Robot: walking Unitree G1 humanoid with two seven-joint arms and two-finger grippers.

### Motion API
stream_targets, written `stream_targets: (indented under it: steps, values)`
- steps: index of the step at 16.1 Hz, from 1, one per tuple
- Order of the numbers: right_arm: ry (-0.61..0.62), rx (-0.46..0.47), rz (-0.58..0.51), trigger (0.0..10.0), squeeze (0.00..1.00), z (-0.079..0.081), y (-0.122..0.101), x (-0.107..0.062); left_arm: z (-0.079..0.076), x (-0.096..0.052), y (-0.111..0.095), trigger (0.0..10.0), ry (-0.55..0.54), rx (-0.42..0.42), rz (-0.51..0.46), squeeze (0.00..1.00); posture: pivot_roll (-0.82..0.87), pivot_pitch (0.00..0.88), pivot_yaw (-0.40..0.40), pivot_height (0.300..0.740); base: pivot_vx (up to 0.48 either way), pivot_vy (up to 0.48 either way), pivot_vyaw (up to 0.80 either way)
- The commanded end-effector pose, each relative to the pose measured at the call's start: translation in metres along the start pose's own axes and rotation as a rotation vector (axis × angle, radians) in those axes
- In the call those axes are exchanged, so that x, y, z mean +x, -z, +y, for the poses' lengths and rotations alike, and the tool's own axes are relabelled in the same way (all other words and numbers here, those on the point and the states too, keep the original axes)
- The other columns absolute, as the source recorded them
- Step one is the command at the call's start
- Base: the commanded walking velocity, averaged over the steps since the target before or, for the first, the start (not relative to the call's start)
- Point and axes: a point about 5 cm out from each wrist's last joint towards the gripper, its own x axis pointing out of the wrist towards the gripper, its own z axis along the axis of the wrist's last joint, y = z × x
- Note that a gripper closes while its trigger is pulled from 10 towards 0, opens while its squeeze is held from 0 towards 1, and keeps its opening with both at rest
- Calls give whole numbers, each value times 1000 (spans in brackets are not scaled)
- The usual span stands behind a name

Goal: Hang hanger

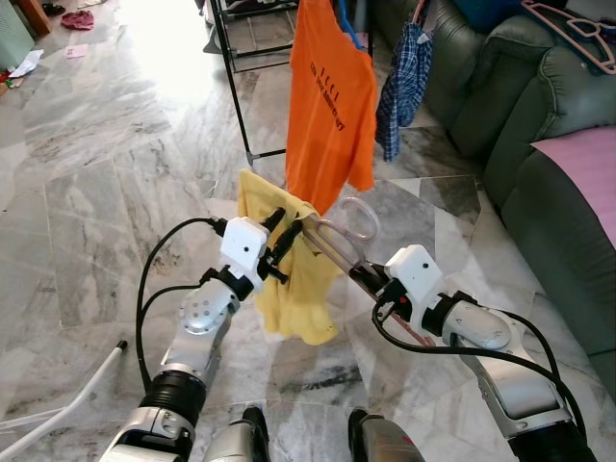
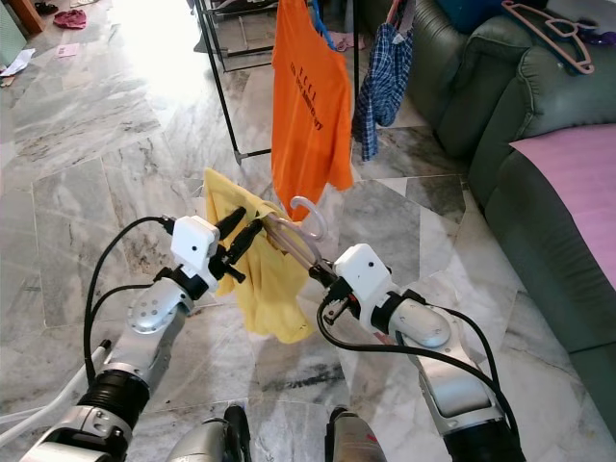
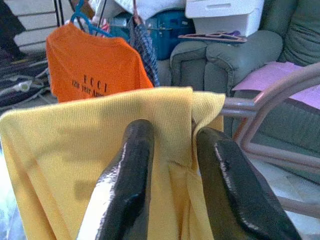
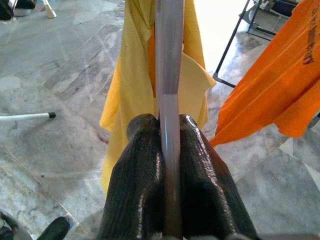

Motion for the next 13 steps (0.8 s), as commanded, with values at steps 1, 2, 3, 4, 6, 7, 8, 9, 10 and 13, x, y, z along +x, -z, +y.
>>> stream_targets:
  steps: [1, 2, 3, 4, 6, 7, 8, 9, 10, 13]
  values:
    - [-3, -8, -52, 0, 0, 1, -9, -2, 6, 1, -7, 10000, -4, 19, -32, 1000, -259, 212, 43, 740, 0, 0, 0]
    - [-4, -9, -51, 0, 0, 0, -8, -3, 8, 1, -12, 10000, 8, 16, -51, 1000, -257, 212, 43, 740, 0, 0, 0]
    - [-4, -10, -50, 0, 0, 0, -8, -3, 9, 1, -14, 10000, 16, 22, -62, 1000, -257, 212, 43, 740, 0, 0, 0]
    - [-4, -10, -50, 0, 0, 0, -8, -3, 11, 2, -16, 10000, 24, 21, -62, 1000, -257, 213, 42, 740, 0, 0, 0]
    - [-3, -11, -45, 0, 0, -1, -7, -4, 13, 1, -17, 10000, 57, 13, -62, 1000, -257, 212, 42, 740, 0, 0, 0]
    - [-3, -11, -43, 0, 0, -2, -6, -5, 14, 1, -17, 10000, 61, 7, -59, 1000, -257, 214, 42, 740, 0, 0, 0]
    - [-2, -12, -40, 0, 0, -2, -5, -6, 19, 0, -16, 10000, 77, 15, -48, 1000, -258, 213, 43, 740, 0, 0, 0]
    - [-2, -12, -38, 0, 0, -2, -5, -7, 25, -1, -15, 10000, 88, 33, -26, 1000, -258, 213, 43, 740, 0, 0, 0]
    - [-6, -14, -36, 0, 0, -2, -5, -8, 31, -2, -14, 10000, 98, 74, -6, 1000, -260, 213, 43, 740, 0, 0, 0]
    - [-40, -25, -22, 0, 0, -2, -4, -14, 44, -4, -15, 10000, 186, 177, 45, 1000, -260, 215, 41, 740, 0, 0, 0]
